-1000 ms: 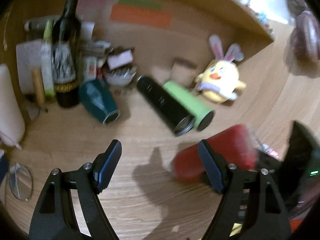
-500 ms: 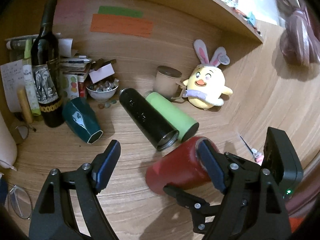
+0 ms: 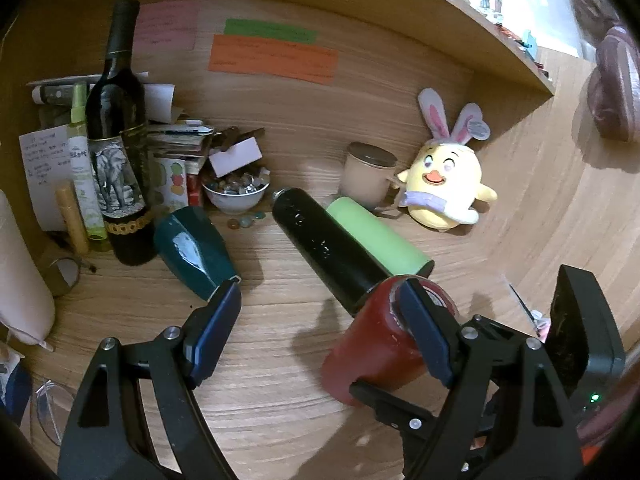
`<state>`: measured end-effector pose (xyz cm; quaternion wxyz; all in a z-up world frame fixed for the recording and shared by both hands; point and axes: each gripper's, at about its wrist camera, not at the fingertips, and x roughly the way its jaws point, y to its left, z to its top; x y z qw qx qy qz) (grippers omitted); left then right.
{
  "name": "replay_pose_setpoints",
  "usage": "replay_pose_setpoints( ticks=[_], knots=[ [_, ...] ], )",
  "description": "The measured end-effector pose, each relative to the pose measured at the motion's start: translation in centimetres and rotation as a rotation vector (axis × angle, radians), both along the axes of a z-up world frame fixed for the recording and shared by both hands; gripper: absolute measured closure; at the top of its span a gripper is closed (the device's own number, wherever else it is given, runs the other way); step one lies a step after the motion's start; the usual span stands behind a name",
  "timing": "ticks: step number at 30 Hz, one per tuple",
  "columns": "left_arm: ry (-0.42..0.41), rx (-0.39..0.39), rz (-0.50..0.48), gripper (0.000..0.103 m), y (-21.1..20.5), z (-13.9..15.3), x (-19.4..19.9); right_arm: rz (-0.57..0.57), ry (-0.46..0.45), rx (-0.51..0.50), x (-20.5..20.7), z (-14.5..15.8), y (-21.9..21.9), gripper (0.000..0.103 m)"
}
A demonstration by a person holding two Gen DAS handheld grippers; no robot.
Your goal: Flip cup upside down
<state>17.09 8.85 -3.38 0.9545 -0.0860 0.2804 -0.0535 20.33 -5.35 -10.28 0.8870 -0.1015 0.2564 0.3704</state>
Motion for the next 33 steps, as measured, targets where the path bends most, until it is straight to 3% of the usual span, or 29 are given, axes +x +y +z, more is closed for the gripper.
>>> replay_pose_setpoints(
  ticks=[12,23,33],
  knots=[
    [0.005,0.021,-0.003,0.021,-0.2,0.1,0.0,0.007,0.051,0.053,-0.5,0.5,-1.3,0.044],
    [-0.141,0.118,-0.012,0.020,-3.9,2.7,-6.1,-0.046,-0.021,0.151,-4.1,3.6,-6.2,0.034],
    [-0.249,0.125,0.029,0.006,-6.4,3.3,-12.0,-0.122,-0.134,0.246,-8.0,7.4,-10.6,0.018]
  ],
)
